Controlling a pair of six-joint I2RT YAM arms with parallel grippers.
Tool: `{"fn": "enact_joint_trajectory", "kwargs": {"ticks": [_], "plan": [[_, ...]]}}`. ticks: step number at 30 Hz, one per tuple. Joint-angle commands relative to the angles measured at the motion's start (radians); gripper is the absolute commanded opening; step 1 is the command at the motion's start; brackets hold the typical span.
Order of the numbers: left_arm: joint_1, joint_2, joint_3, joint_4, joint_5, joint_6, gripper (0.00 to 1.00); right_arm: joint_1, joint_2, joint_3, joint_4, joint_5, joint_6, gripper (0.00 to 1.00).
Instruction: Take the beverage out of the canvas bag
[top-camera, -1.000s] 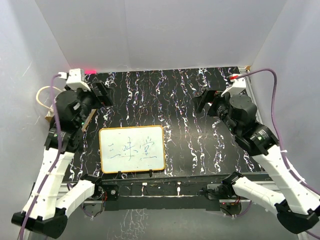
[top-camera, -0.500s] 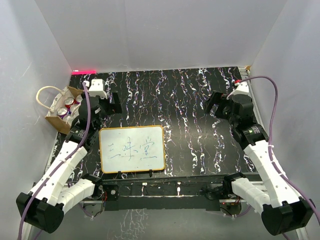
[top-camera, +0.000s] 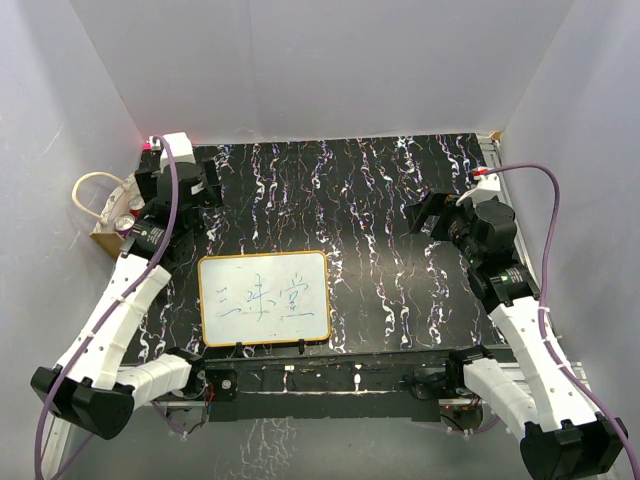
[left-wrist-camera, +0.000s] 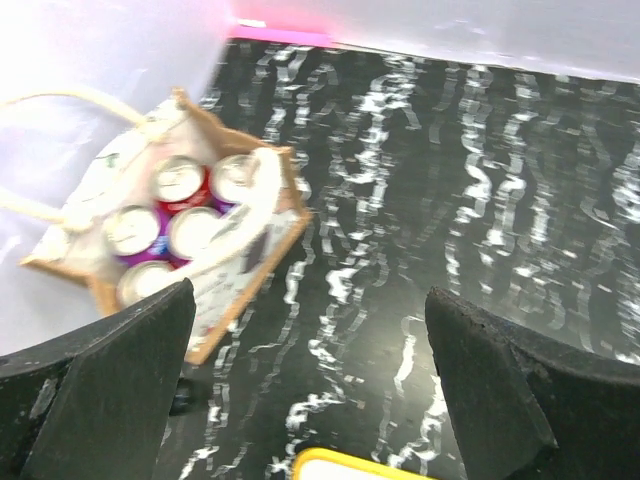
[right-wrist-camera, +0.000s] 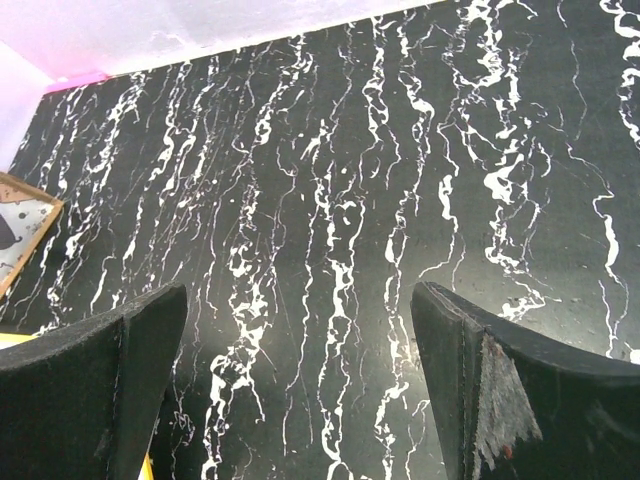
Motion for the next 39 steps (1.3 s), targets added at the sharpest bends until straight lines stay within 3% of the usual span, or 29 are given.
{"fn": "enact_joint_trajectory", "kwargs": {"ticks": [1, 3, 7, 13, 18, 22, 30, 35, 39], "plan": [[0.052, 0.042, 0.045, -0.083, -0.229, 0.045, 0.97, 0.002, -0.017, 0.002, 0.106, -0.053, -0.017, 0.98], [0.121, 0.095, 0.067, -0.081, -0.222, 0.052, 0.97, 0.002, -0.018, 0.004, 0.103, -0.059, -0.017, 0.98], [0.288, 0.287, 0.18, -0.174, -0.065, 0.008, 0.97, 0.001, -0.032, 0.001, 0.103, -0.058, -0.021, 0.98], [0.322, 0.462, 0.291, -0.199, 0.112, -0.02, 0.94, 0.001, -0.068, -0.017, 0.106, -0.045, -0.029, 0.98], [0.322, 0.493, 0.301, -0.206, 0.102, -0.022, 0.89, 0.002, -0.078, -0.021, 0.099, -0.039, -0.031, 0.98], [0.322, 0.451, 0.259, -0.179, 0.288, -0.014, 0.94, 0.002, -0.078, -0.035, 0.106, -0.042, -0.026, 0.98], [0.321, 0.339, 0.158, -0.092, 0.451, -0.004, 0.97, 0.002, -0.072, -0.041, 0.109, -0.052, -0.021, 0.98], [0.322, 0.369, 0.168, -0.112, 0.38, -0.019, 0.96, 0.002, -0.073, -0.045, 0.109, -0.05, -0.021, 0.98], [0.322, 0.415, 0.18, -0.15, 0.368, -0.033, 0.88, 0.002, -0.073, -0.039, 0.105, -0.047, -0.022, 0.98]]}}
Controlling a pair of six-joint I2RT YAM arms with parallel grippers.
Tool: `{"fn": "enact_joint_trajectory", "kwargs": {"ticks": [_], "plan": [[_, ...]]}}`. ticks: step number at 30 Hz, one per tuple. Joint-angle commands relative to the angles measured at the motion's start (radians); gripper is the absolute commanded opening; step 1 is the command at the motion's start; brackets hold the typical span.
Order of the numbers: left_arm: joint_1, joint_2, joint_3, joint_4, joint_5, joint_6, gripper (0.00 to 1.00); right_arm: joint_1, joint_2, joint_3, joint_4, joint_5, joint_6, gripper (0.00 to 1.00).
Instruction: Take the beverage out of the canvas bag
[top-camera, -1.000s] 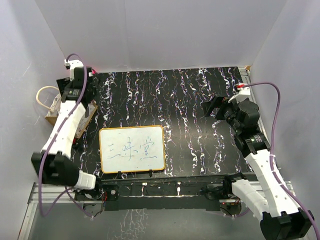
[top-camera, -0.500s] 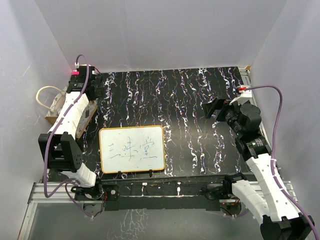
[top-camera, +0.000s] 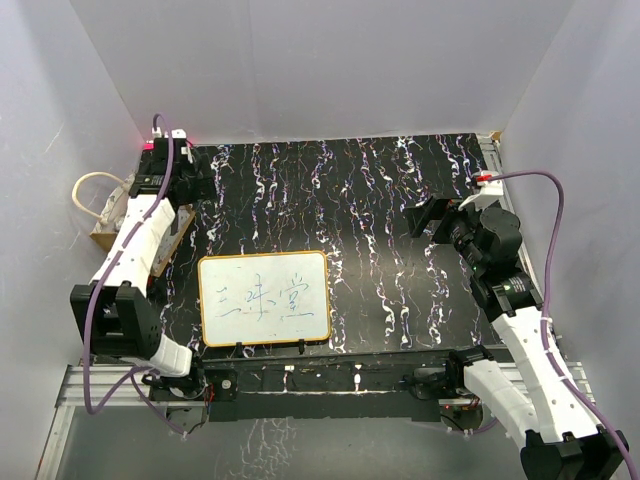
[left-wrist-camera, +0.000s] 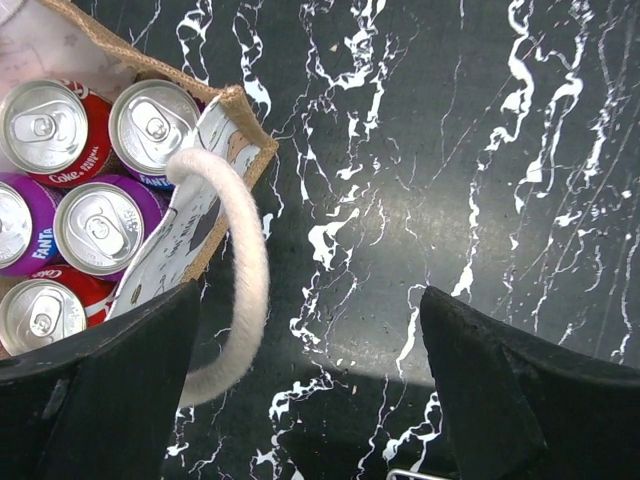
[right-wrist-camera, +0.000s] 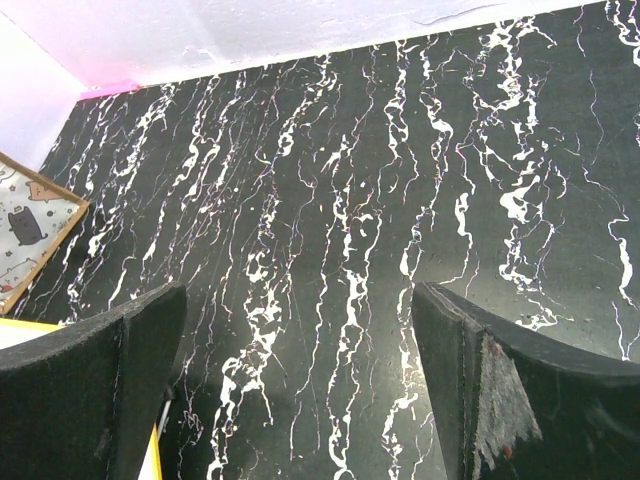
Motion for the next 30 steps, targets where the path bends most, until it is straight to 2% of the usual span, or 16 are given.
{"fn": "enact_joint_trajectory", "kwargs": {"ticks": [1, 4, 8, 13, 17, 22, 26, 30], "plan": [[0.0, 0.03, 0.018, -0.036, -0.01, -0.021, 0.86, 0.001, -0.01, -0.001, 0.061, 0.001, -0.013, 0.98], [0.0, 0.043, 0.015, -0.012, 0.035, -0.027, 0.79, 0.002, -0.018, -0.003, 0.06, 0.004, -0.012, 0.98], [-0.001, 0.088, 0.049, -0.01, 0.113, -0.043, 0.59, 0.003, -0.031, -0.019, 0.077, -0.011, -0.008, 0.98], [0.0, 0.134, 0.1, -0.014, 0.223, -0.064, 0.29, 0.009, -0.001, -0.003, 0.072, -0.039, -0.001, 0.98], [0.0, 0.146, 0.132, 0.006, 0.37, -0.095, 0.15, 0.011, 0.0, 0.006, 0.06, -0.023, -0.007, 0.98], [-0.001, 0.153, 0.16, 0.037, 0.522, -0.144, 0.03, 0.013, -0.006, 0.002, 0.059, -0.021, -0.01, 0.98], [-0.034, 0.172, 0.184, 0.059, 0.621, -0.164, 0.01, 0.014, 0.004, 0.004, 0.059, -0.026, -0.008, 0.98], [-0.114, 0.203, 0.24, 0.037, 0.611, -0.167, 0.01, 0.014, 0.008, 0.013, 0.055, -0.024, -0.009, 0.98]]}}
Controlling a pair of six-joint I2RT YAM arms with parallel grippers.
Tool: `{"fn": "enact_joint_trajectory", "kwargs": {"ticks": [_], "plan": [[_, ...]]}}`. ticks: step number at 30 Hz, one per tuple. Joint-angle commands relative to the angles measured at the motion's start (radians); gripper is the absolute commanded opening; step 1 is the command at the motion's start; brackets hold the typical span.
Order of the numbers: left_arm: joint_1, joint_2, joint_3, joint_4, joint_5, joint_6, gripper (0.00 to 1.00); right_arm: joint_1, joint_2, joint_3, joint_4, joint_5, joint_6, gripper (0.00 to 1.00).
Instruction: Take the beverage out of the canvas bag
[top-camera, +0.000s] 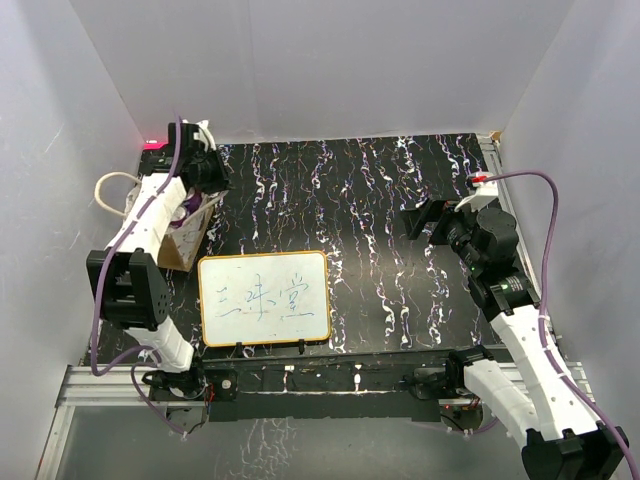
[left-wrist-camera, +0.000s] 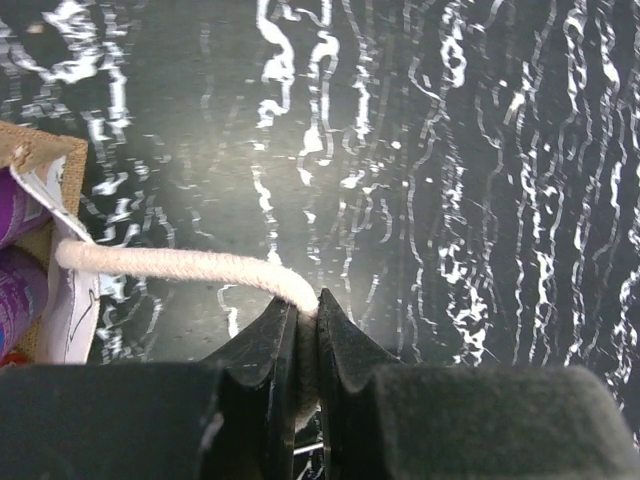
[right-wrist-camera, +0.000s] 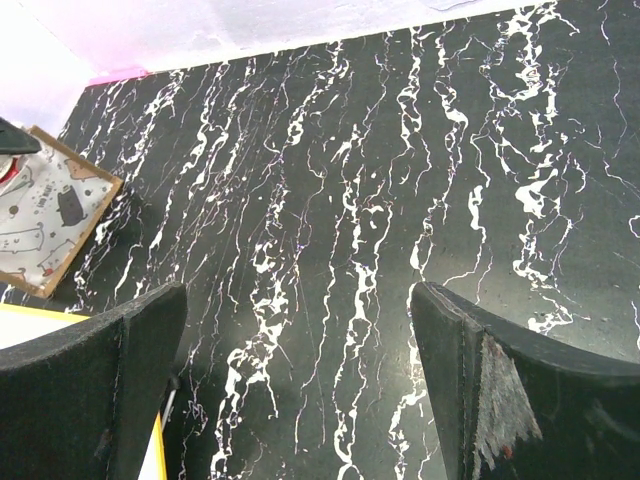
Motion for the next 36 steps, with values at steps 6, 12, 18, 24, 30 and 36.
{"fn": "enact_joint_trajectory", "kwargs": {"ticks": [6, 12, 18, 24, 30, 36], "plan": [[-0.269, 0.052, 0.159, 0.054, 0.1, -0.058, 0.01, 0.004, -0.009, 0.029, 0.038, 0.004, -0.016, 0.98], [-0.414, 0.139, 0.246, 0.053, 0.063, -0.076, 0.02, 0.007, -0.011, 0.024, 0.033, 0.0, -0.014, 0.98], [-0.545, 0.22, 0.312, 0.041, 0.034, -0.092, 0.02, 0.008, -0.001, 0.038, 0.02, 0.001, -0.019, 0.98], [-0.661, 0.233, 0.315, 0.043, 0.003, -0.083, 0.02, 0.008, 0.02, 0.062, 0.002, 0.001, -0.025, 0.98], [-0.75, 0.196, 0.266, 0.012, -0.017, -0.017, 0.04, 0.008, 0.048, 0.079, -0.008, -0.012, -0.024, 0.98], [-0.771, 0.065, 0.099, -0.001, -0.09, 0.037, 0.04, 0.008, 0.081, 0.1, -0.03, -0.048, -0.022, 0.98]]}}
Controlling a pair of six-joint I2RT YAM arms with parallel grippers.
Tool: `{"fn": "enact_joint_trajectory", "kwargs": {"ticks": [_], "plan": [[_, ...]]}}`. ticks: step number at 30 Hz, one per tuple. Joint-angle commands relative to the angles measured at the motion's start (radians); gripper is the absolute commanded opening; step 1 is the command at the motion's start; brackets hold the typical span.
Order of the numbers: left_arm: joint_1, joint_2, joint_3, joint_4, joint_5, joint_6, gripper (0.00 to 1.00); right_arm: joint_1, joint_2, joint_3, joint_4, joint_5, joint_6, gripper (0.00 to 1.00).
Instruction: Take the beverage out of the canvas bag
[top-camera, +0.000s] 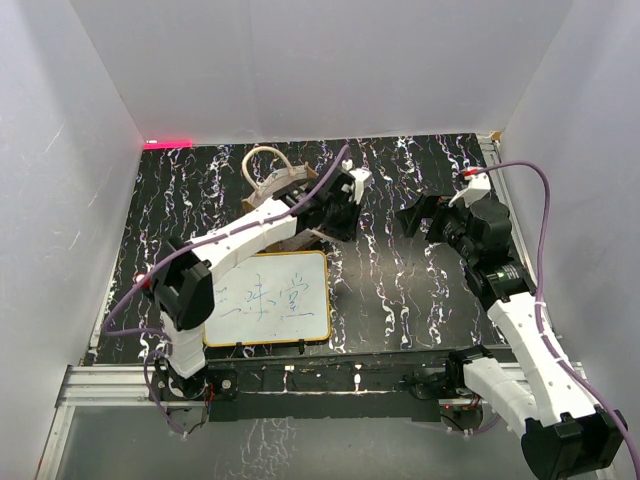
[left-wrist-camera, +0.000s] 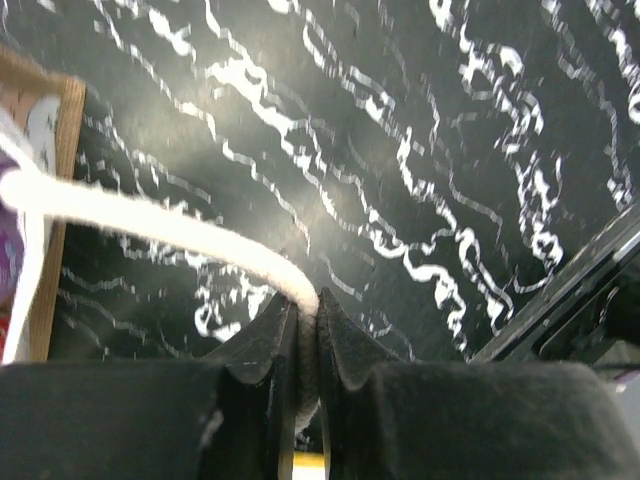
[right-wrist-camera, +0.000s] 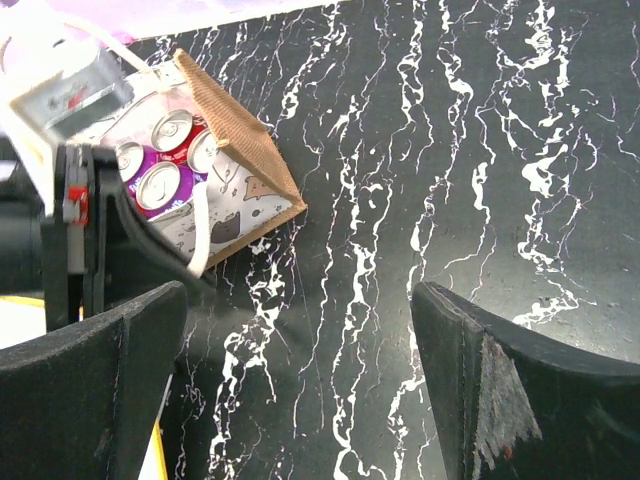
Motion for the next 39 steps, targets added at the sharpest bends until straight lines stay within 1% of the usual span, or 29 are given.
{"fn": "enact_joint_trajectory", "kwargs": {"ticks": [1, 7, 8, 9, 10, 12, 14, 15, 16, 17, 19, 20, 22, 24, 26, 29, 31, 35, 36, 37, 39], "plan": [[-0.02, -0.195, -0.115, -0.005, -0.019, 0.05, 0.05, 0.005, 0.013, 0.061, 0.011, -0.042, -0.015, 0.98], [-0.019, -0.321, -0.221, -0.026, -0.085, 0.071, 0.19, 0.005, 0.065, 0.078, -0.013, -0.119, -0.006, 0.98], [-0.02, -0.339, -0.23, -0.024, -0.091, 0.072, 0.25, 0.005, 0.08, 0.086, -0.022, -0.134, -0.005, 0.98], [-0.018, -0.357, -0.234, -0.021, -0.097, 0.074, 0.34, 0.005, 0.094, 0.093, -0.031, -0.144, -0.005, 0.98], [-0.019, -0.375, -0.23, -0.015, -0.101, 0.078, 0.47, 0.004, 0.106, 0.101, -0.038, -0.154, -0.005, 0.98], [-0.019, -0.4, -0.197, -0.013, -0.12, 0.092, 0.68, 0.004, 0.128, 0.115, -0.051, -0.166, -0.006, 0.98], [-0.019, -0.422, -0.156, -0.009, -0.161, 0.117, 0.83, 0.006, 0.148, 0.138, -0.067, -0.179, -0.005, 0.98], [-0.019, -0.435, -0.142, -0.003, -0.203, 0.133, 0.94, 0.007, 0.157, 0.15, -0.076, -0.185, -0.007, 0.98], [-0.018, -0.451, -0.141, 0.017, -0.277, 0.144, 0.97, 0.007, 0.169, 0.161, -0.087, -0.192, -0.007, 0.98], [-0.016, -0.471, -0.147, 0.041, -0.402, 0.152, 0.97, 0.007, 0.179, 0.176, -0.096, -0.198, -0.006, 0.98], [0.009, -0.519, -0.173, 0.107, -0.562, 0.154, 0.97, 0.01, 0.203, 0.21, -0.118, -0.215, 0.001, 0.98], [0.035, -0.541, -0.192, 0.144, -0.61, 0.152, 0.97, 0.015, 0.216, 0.23, -0.126, -0.22, 0.003, 0.98], [0.117, -0.6, -0.266, 0.27, -0.627, 0.146, 0.97, 0.029, 0.246, 0.267, -0.138, -0.217, 0.013, 0.98], [0.235, -0.643, -0.352, 0.358, -0.576, 0.107, 0.97, 0.053, 0.278, 0.309, -0.153, -0.201, 0.026, 0.98], [0.346, -0.647, -0.413, 0.402, -0.507, 0.076, 0.97, 0.097, 0.317, 0.355, -0.166, -0.174, 0.035, 0.98], [0.456, -0.603, -0.457, 0.421, -0.334, 0.061, 0.97, 0.189, 0.388, 0.431, -0.193, -0.106, 0.037, 0.98], [0.483, -0.586, -0.513, 0.459, -0.261, 0.056, 0.97, 0.248, 0.443, 0.478, -0.206, -0.055, 0.037, 0.98], [0.524, -0.607, -0.622, 0.58, -0.046, 0.029, 0.97, 0.333, 0.56, 0.578, -0.209, 0.034, 0.036, 0.98], [0.529, -0.61, -0.626, 0.585, -0.028, 0.025, 0.97, 0.351, 0.591, 0.604, -0.209, 0.053, 0.032, 0.98], [0.53, -0.612, -0.624, 0.577, -0.04, 0.033, 0.97, 0.365, 0.619, 0.636, -0.21, 0.068, 0.027, 0.98], [0.531, -0.608, -0.624, 0.554, -0.101, 0.041, 0.97, 0.391, 0.684, 0.702, -0.214, 0.102, 0.015, 0.98]]}}
